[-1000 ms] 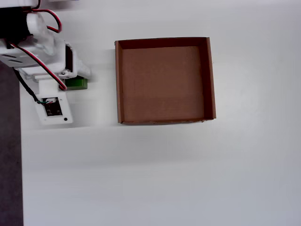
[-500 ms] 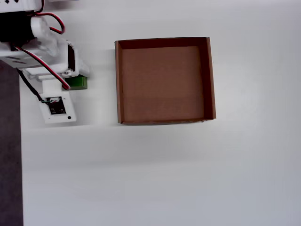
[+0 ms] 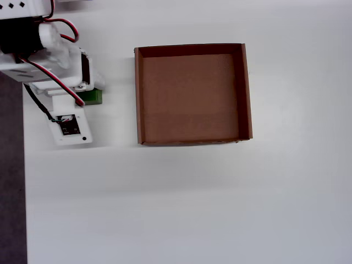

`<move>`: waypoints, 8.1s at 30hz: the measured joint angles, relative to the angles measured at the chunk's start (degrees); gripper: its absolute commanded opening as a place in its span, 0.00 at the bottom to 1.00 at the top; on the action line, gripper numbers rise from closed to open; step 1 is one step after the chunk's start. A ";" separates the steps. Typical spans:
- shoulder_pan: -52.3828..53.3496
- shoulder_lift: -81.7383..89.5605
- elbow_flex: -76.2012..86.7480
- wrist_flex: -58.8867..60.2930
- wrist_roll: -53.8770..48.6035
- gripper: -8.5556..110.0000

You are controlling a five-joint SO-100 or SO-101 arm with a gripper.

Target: Grasp a green cube and put it in a box.

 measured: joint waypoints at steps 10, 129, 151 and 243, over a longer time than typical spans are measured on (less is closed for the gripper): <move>-0.18 0.00 0.00 0.00 0.00 0.19; -32.08 -18.19 -22.85 -3.78 26.54 0.30; -23.99 -0.88 -22.68 1.05 26.63 0.26; -8.61 82.00 44.03 23.91 9.23 0.22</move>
